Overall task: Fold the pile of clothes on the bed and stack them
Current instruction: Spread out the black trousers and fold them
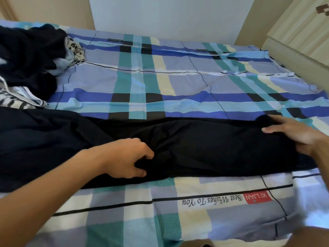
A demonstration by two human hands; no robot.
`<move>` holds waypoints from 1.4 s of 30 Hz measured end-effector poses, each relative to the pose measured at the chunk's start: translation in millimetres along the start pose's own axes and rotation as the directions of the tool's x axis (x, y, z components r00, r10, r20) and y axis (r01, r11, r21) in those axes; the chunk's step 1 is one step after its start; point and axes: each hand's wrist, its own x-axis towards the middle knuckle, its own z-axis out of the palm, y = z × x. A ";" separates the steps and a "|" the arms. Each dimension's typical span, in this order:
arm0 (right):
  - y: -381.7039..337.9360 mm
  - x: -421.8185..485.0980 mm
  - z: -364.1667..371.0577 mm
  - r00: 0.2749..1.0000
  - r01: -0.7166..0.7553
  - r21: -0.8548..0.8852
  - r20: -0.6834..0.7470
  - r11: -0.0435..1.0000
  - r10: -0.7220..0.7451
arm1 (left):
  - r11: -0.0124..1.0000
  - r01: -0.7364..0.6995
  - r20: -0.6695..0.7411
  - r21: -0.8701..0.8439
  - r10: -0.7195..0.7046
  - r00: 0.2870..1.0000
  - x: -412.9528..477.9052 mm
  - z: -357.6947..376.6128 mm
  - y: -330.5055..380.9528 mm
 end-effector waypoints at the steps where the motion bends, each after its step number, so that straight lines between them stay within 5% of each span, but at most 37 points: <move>1: -3.0 -1.9 0.4 0.994 0.035 0.104 -0.105 0.994 -0.024 | 0.998 -0.032 -0.013 -0.046 0.032 0.999 -0.6 -1.2 4.0; 4: 13.9 19.8 -31.3 0.954 0.114 0.269 -0.297 0.956 -0.030 | 0.962 -0.123 -0.123 -0.245 0.095 0.988 -5.7 -15.3 11.5; 8: 20.7 37.6 -22.6 0.866 0.183 -0.104 -0.453 0.978 -0.210 | 0.934 -0.111 -0.424 -0.340 -0.047 0.905 -8.9 -30.4 -1.8; 11: -30.4 -24.6 59.6 0.873 0.436 -0.250 -0.115 0.865 -0.473 | 0.912 -0.080 -0.506 -0.402 -0.148 0.850 -8.0 -31.6 -7.2; 14: -44.8 -63.7 136.1 0.777 0.624 -0.358 0.378 0.694 -0.503 | 0.895 -0.080 -0.541 -0.439 -0.193 0.819 -4.3 -30.8 -2.5; 17: -27.0 -68.0 203.9 0.713 0.652 -0.675 0.390 0.346 -0.583 | 0.891 -0.083 -0.567 -0.447 -0.211 0.796 -2.3 -29.6 0.2; 19: -22.6 -63.3 222.2 0.680 0.596 -0.759 0.305 0.260 -0.667 | 0.887 -0.089 -0.583 -0.453 -0.219 0.783 -4.3 -30.5 -0.1; 23: -23.3 -32.4 187.5 0.740 0.401 -0.850 0.081 0.341 -0.668 | 0.875 -0.133 -0.551 -0.465 -0.169 0.817 -15.2 -39.3 -6.8; 28: -10.8 12.5 99.3 0.916 0.085 -0.795 -0.174 0.600 -0.360 | 0.915 -0.036 -0.440 -0.402 -0.159 0.884 -25.0 -45.0 -29.3; 35: 11.2 15.0 23.6 0.989 0.149 -0.550 0.080 0.822 -0.126 | 0.913 0.135 -0.342 -0.385 -0.277 0.898 -26.0 -44.2 -53.9; 38: 3.6 -3.4 4.9 0.971 0.238 -0.181 0.024 0.954 -0.238 | 0.888 0.068 -0.381 -0.456 -0.264 0.886 -28.4 -48.9 -63.2; 40: -10.7 -22.4 -7.9 0.942 0.336 0.064 -0.017 0.940 -0.336 | 0.860 0.023 -0.445 -0.509 -0.286 0.848 -26.0 -51.6 -69.2; 42: -25.5 -40.8 -21.8 0.910 0.415 0.132 -0.063 0.900 -0.410 | 0.850 -0.013 -0.502 -0.526 -0.298 0.812 -22.0 -54.4 -74.9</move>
